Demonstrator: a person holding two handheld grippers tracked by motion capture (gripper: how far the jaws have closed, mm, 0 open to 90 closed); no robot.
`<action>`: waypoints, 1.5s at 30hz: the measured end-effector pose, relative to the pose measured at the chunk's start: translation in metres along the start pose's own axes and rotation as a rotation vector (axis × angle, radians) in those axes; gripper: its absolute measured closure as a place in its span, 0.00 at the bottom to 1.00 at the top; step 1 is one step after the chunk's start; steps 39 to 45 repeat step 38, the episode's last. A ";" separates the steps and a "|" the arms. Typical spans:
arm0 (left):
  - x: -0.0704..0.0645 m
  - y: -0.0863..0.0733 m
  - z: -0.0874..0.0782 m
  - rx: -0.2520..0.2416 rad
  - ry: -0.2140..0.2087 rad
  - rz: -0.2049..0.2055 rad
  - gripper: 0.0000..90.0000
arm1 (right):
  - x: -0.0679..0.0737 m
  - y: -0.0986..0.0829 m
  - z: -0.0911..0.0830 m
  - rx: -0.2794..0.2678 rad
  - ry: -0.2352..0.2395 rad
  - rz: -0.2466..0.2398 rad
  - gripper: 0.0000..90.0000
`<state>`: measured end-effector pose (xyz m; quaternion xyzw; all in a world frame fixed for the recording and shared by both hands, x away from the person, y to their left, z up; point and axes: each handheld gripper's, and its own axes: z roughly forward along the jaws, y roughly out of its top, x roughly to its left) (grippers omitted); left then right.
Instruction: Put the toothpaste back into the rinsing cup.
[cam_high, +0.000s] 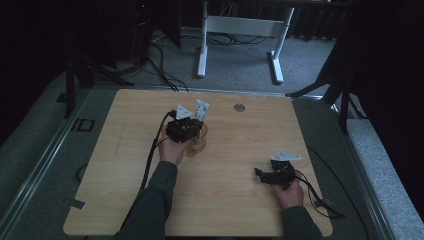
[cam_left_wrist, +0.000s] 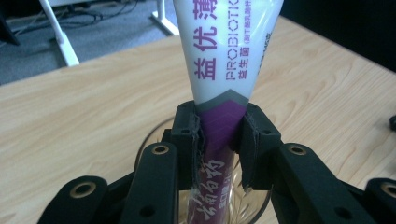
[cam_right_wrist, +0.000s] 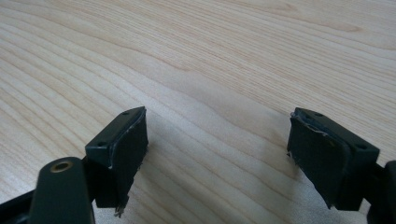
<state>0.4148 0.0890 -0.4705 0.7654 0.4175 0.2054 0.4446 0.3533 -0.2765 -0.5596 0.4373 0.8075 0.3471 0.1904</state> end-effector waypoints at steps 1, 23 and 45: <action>0.000 0.000 0.000 0.000 0.000 0.000 0.78 | 0.000 0.000 0.000 0.000 0.000 0.000 0.22; 0.001 -0.022 -0.007 -0.001 -0.015 -0.004 0.65 | 0.000 0.000 0.000 0.000 0.000 0.000 0.22; 0.011 -0.045 -0.061 -0.033 0.064 -0.088 0.56 | 0.000 0.000 0.000 -0.001 0.000 0.000 0.22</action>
